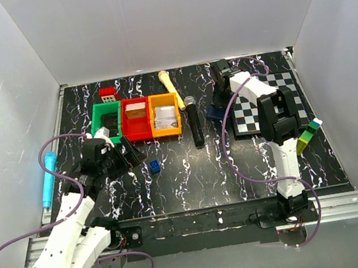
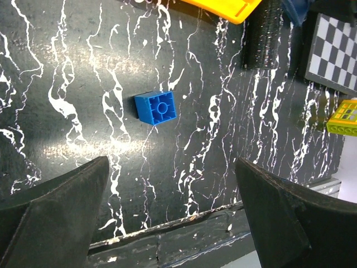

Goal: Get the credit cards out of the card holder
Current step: Move the card holder to the center of the board.

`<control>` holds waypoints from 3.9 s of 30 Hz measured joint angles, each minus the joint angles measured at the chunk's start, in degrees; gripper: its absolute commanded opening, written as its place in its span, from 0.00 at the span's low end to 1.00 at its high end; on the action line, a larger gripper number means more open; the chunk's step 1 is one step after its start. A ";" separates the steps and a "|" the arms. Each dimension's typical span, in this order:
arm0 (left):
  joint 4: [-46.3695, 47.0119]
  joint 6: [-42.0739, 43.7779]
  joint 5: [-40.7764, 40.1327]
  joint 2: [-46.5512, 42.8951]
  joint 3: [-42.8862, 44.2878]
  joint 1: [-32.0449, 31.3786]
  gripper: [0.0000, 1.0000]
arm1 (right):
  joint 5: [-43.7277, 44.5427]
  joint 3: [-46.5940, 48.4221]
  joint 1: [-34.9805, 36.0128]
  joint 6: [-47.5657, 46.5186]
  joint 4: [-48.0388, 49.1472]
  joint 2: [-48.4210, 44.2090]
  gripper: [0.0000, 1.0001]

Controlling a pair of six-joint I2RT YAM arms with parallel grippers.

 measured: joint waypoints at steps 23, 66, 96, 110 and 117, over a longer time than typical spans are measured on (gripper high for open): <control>3.78 -1.88 2.99 -3.37 -2.91 0.00 0.98 | -1.16 -23.34 4.39 -2.93 7.67 -14.67 0.49; 11.52 -6.47 0.72 9.42 -4.94 -21.03 0.95 | -6.78 -60.96 16.41 1.79 12.52 -50.60 0.65; 13.25 -8.28 -2.95 24.28 1.57 -28.11 0.91 | -15.93 -57.29 21.88 -3.08 20.02 -39.98 0.64; 19.78 -8.81 -4.24 42.75 9.03 -31.39 0.77 | -12.09 -57.35 17.55 -1.64 17.18 -44.81 0.61; 22.47 -8.52 -3.67 47.65 10.80 -31.39 0.65 | -15.54 -57.31 16.09 -1.42 18.86 -40.33 0.58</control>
